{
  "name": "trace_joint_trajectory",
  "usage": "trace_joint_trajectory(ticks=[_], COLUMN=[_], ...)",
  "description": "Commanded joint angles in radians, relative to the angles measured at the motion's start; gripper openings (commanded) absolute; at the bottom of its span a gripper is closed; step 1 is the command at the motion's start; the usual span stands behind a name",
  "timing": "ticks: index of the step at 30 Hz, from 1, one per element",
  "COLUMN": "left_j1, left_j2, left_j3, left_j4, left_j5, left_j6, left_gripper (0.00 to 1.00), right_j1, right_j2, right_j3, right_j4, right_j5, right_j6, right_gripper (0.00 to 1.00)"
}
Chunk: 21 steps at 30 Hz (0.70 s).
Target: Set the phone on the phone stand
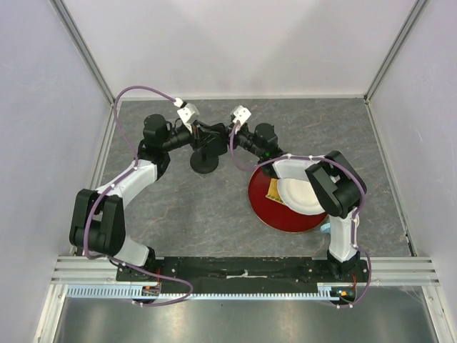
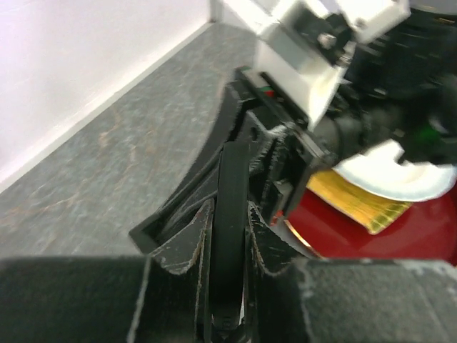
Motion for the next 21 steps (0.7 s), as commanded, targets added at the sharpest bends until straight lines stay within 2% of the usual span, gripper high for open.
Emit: trace_joint_trajectory(ticks=[1, 3, 6, 7, 11, 13, 16, 21], left_j1=[-0.102, -0.131, -0.179, -0.187, -0.197, -0.223, -0.250, -0.253], left_j2=[-0.047, -0.065, -0.074, -0.070, -0.022, 0.019, 0.048, 0.075], left_j3=[0.091, 0.090, 0.074, 0.067, 0.074, 0.116, 0.117, 0.116], left_j4=[-0.168, -0.158, -0.132, -0.123, -0.081, -0.127, -0.093, -0.083], left_j5=[-0.494, -0.549, -0.742, -0.858, -0.963, -1.070, -1.148, -1.158], left_j6=[0.193, 0.183, 0.184, 0.180, 0.126, 0.124, 0.147, 0.138], left_gripper=[0.02, 0.02, 0.02, 0.02, 0.02, 0.02, 0.02, 0.02], right_j1=[0.080, 0.118, 0.169, 0.177, 0.198, 0.215, 0.223, 0.232], right_j2=[0.009, 0.013, 0.021, 0.024, 0.027, 0.026, 0.021, 0.018], right_j3=[-0.085, -0.102, -0.109, -0.112, -0.112, -0.125, -0.134, -0.152], right_j4=[0.093, 0.140, 0.182, 0.193, 0.217, 0.249, 0.279, 0.345], right_j5=[0.611, 0.702, 0.882, 0.911, 0.935, 0.962, 0.938, 0.814], right_j6=[0.049, 0.050, 0.041, 0.035, 0.035, 0.035, 0.033, -0.008], right_gripper=[0.00, 0.00, 0.00, 0.00, 0.00, 0.00, 0.00, 0.00])
